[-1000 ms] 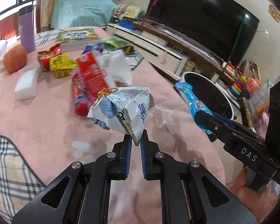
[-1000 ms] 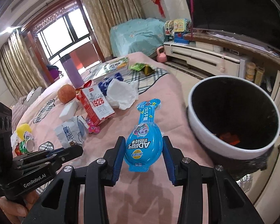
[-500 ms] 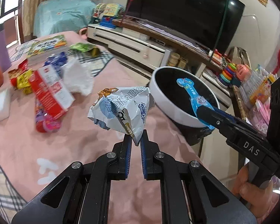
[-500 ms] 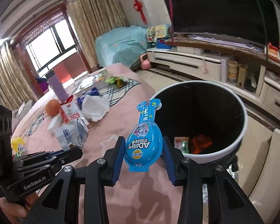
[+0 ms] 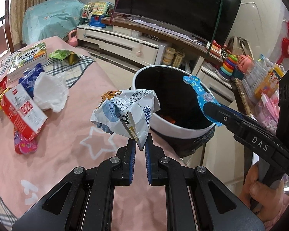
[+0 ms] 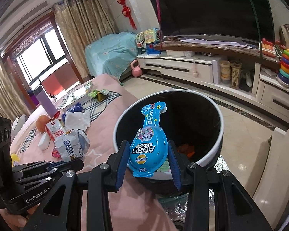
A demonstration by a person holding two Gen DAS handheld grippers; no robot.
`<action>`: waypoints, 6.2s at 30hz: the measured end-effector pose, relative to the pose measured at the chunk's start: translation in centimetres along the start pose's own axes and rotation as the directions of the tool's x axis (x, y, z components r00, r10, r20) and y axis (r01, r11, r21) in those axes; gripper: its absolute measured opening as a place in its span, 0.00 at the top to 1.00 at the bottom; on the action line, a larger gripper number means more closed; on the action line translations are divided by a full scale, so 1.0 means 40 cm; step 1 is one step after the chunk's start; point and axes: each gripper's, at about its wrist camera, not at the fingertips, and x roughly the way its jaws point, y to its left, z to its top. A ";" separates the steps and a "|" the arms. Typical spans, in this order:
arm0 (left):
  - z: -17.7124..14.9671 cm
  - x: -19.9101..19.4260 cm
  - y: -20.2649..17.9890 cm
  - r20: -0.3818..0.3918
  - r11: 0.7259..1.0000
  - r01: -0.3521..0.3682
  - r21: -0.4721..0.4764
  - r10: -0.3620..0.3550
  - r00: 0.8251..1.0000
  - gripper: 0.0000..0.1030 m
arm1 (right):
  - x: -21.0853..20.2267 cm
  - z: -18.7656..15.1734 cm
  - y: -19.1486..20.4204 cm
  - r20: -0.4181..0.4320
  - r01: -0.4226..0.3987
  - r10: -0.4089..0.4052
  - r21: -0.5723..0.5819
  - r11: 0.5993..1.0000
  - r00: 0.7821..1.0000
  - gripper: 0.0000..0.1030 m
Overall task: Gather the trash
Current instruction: 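Carry the wrapper and blue bottle over the bin and release both, then withdraw both open tools from the bin back toward the table, then grasp the white sponge with the left tool while the right tool grasps the red-and-white milk carton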
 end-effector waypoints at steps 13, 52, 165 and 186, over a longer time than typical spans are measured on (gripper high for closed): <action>0.040 0.043 -0.042 -0.019 0.999 0.009 0.037 -0.009 1.000 0.91 | 0.020 0.021 -0.060 -0.008 0.010 -0.010 0.026 1.000 1.000 0.61; 0.120 0.142 -0.097 -0.062 0.997 0.004 0.076 0.001 0.998 0.88 | 0.064 0.065 -0.142 -0.028 0.033 -0.031 0.074 0.997 0.999 0.60; -0.147 -0.128 0.688 -0.017 0.840 -0.345 -0.418 0.372 0.928 0.57 | 0.286 -0.059 0.440 -0.221 -0.448 0.413 -0.136 0.884 0.883 0.51; -0.258 -0.185 0.584 -0.033 0.878 -0.276 -0.391 0.286 0.958 0.49 | 0.257 -0.107 0.444 -0.282 -0.344 0.273 -0.242 0.907 0.920 0.25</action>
